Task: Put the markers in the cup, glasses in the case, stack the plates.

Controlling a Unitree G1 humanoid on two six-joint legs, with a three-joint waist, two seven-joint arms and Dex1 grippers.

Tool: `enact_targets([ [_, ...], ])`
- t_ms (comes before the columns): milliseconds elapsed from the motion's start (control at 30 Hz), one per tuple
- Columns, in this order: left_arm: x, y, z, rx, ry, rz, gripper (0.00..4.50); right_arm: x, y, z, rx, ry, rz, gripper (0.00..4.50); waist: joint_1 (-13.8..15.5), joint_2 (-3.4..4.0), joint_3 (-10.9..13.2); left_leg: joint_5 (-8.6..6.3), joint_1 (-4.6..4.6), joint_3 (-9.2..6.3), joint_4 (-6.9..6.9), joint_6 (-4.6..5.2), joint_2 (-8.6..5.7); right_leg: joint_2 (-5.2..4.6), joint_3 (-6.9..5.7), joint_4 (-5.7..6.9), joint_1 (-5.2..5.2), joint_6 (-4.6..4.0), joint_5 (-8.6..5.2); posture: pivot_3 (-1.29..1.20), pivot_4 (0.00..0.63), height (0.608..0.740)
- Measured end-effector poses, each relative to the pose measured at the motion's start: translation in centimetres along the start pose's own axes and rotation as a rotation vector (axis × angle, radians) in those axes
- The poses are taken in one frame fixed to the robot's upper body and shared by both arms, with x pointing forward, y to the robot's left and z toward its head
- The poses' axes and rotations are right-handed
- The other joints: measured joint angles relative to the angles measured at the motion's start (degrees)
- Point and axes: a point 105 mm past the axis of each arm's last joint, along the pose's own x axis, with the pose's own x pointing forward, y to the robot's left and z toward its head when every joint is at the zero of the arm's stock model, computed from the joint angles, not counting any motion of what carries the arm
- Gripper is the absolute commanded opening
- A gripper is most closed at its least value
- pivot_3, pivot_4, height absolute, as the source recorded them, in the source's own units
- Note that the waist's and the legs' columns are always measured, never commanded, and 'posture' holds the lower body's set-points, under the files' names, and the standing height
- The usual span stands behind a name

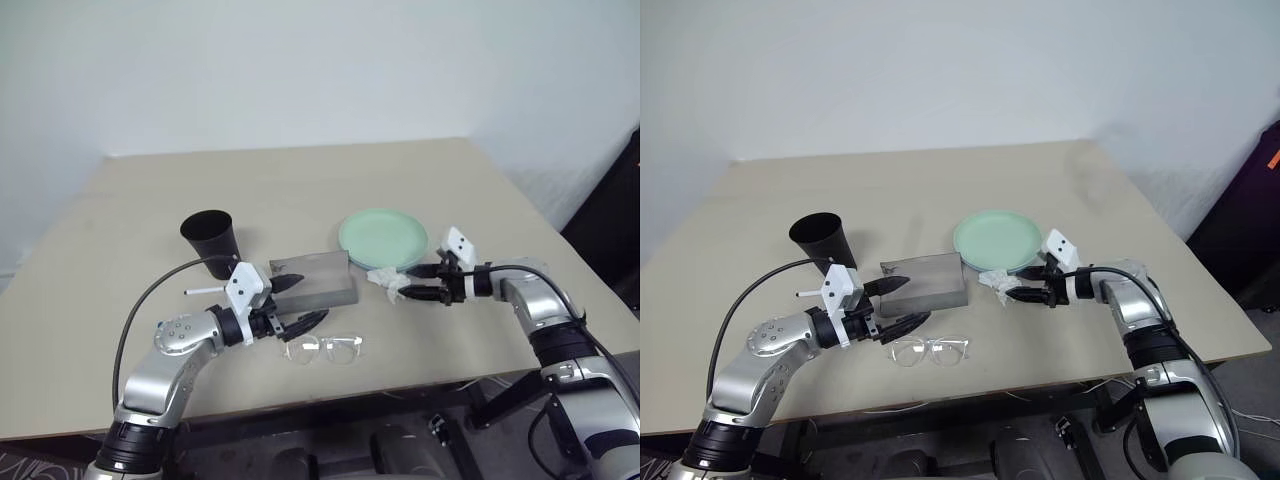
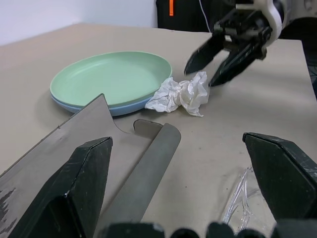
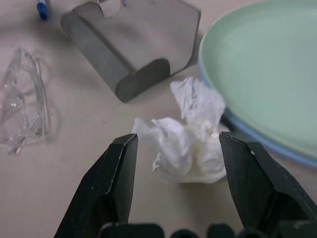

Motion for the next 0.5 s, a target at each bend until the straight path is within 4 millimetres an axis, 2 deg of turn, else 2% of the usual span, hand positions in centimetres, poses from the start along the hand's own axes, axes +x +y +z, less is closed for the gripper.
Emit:
enact_targets([
  [33, 0.01, -0.01, 0.0, 0.0, 0.0, 0.0, 4.5, 0.18, 0.01, -0.22, -0.009, 0.009, -0.005, 2.83, 0.0, 0.0, 0.0, 0.0, 0.0, 0.0, 0.0, 0.0, 0.0, 0.0, 0.0, 0.0, 0.0, 0.0, 0.0, 0.0, 0.0, 0.74],
  [133, 0.01, -0.01, -0.02, 0.001, 0.001, 0.0, 4.5, 0.31, -0.3, -0.69, -0.026, 0.026, -0.031, 2.27, 0.0, 0.0, 0.0, 0.0, 0.0, 0.0, 0.0, 0.0, 0.0, -0.01, 0.0, -0.01, 0.01, 0.0, 0.0, 0.0, 0.0, 0.74],
  [300, 0.06, -0.04, -0.03, -0.001, -0.001, 0.001, 4.5, 0.27, -0.23, -0.87, -0.019, 0.027, -0.02, 0.55, 0.0, -0.01, 0.0, 0.0, 0.0, -0.02, 0.0, 0.0, 0.0, 0.0, 0.0, -0.01, 0.01, 0.0, 0.0, 0.0, 0.0, 0.74],
  [367, 0.13, -0.08, -0.03, -0.003, -0.004, 0.001, 4.5, 0.23, -0.14, -0.87, -0.019, 0.027, -0.01, 0.02, 0.0, -0.01, 0.0, 0.0, 0.0, -0.02, 0.0, 0.0, 0.0, 0.0, 0.0, -0.01, 0.01, 0.0, 0.0, 0.0, 0.0, 0.74],
  [500, 0.16, -0.1, -0.03, -0.004, -0.005, 0.001, 4.5, 0.05, -0.1, -0.55, -0.02, 0.017, 0.007, 0.02, 0.0, -0.01, 0.0, 0.0, 0.0, -0.01, 0.01, 0.0, 0.0, 0.0, 0.0, 0.0, 0.01, 0.0, 0.0, 0.0, 0.0, 0.74],
])
